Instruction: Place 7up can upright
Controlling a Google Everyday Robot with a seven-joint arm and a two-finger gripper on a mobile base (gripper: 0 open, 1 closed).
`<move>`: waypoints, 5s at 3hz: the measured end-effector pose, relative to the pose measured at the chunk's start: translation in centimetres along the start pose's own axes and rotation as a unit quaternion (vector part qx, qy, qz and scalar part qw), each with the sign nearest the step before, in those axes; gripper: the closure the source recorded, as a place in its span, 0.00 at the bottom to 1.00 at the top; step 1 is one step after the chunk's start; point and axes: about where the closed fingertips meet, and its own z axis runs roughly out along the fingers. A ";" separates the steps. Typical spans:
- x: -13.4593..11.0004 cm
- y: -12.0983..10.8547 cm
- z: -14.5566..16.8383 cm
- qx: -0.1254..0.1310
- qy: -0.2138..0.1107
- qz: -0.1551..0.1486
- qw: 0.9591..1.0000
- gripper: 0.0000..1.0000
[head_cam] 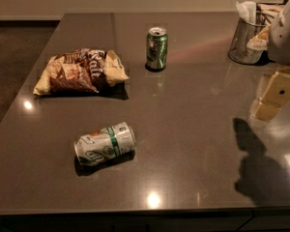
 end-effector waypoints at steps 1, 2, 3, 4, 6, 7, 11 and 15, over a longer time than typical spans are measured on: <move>0.0 0.0 0.0 0.000 0.000 0.000 1.000 0.00; -2.2 0.5 0.8 -0.003 -0.012 -0.028 1.000 0.00; -5.4 1.6 2.0 -0.006 -0.021 -0.079 0.997 0.00; -9.0 3.4 3.3 -0.021 -0.041 -0.136 0.990 0.00; -16.9 9.9 6.7 -0.068 -0.056 -0.248 0.965 0.00; -20.3 13.0 9.4 -0.090 -0.046 -0.288 0.952 0.00; -26.6 15.8 16.6 -0.126 0.009 -0.298 0.946 0.41; -24.9 8.5 10.8 -0.169 -0.164 -0.167 0.958 1.00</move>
Offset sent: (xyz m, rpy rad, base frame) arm 0.0058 0.0548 -0.0150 0.0158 0.0005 0.1467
